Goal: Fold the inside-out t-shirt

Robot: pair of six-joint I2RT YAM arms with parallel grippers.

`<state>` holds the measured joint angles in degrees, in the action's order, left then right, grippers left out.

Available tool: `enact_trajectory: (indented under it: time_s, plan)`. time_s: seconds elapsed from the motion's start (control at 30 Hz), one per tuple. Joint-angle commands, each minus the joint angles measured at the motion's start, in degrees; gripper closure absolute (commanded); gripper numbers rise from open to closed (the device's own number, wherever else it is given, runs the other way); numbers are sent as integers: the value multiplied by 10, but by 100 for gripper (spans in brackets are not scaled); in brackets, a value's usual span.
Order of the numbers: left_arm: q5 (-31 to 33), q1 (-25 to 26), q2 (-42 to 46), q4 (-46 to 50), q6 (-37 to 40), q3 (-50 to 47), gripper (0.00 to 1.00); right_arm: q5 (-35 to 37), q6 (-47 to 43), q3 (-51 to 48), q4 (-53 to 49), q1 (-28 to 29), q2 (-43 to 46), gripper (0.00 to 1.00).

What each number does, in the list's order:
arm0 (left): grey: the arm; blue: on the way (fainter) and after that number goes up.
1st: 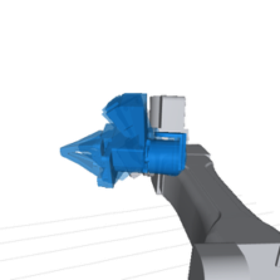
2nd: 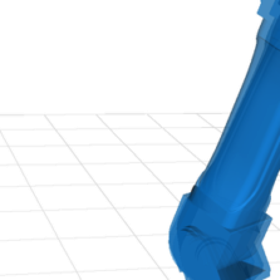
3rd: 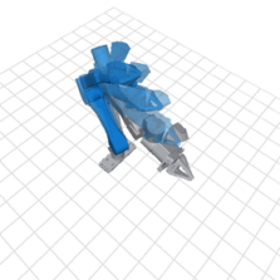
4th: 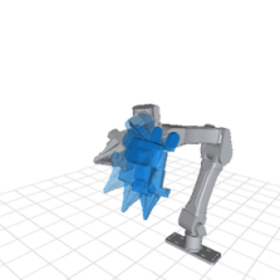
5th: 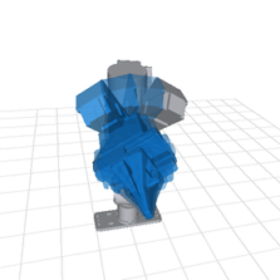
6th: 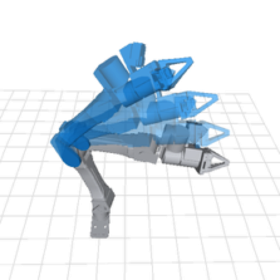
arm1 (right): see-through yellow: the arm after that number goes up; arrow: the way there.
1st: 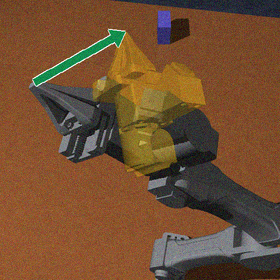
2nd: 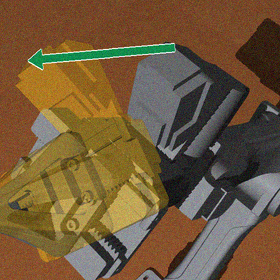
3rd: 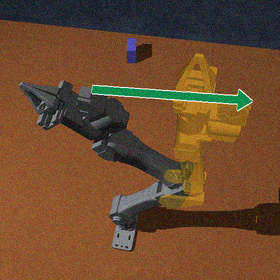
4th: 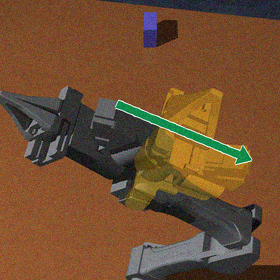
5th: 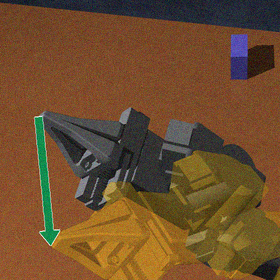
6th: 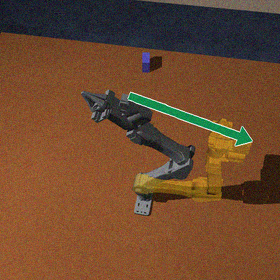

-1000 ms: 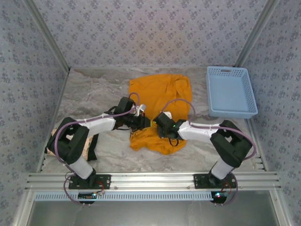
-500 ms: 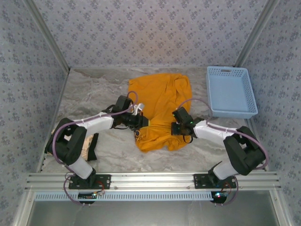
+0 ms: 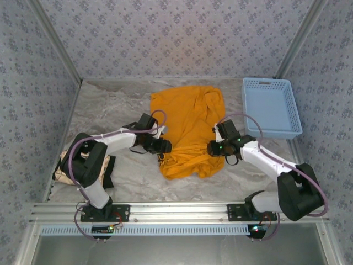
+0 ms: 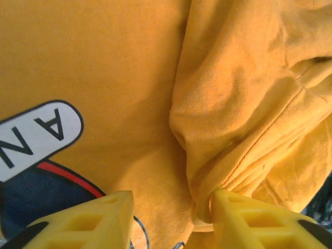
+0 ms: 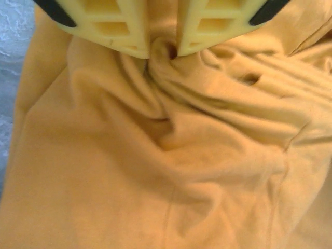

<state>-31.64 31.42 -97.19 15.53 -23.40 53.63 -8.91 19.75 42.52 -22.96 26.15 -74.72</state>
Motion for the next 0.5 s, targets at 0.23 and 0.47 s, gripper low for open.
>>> enact_trajectory:
  time_s: [0.23, 0.47]
  plan:
    - [41, 69, -1, 37, 54, 87, 54, -42, -4, 76, 5, 39, -74, 65]
    - [46, 67, -11, 20, 32, 83, 54, -65, 23, 59, 44, 45, -93, 59]
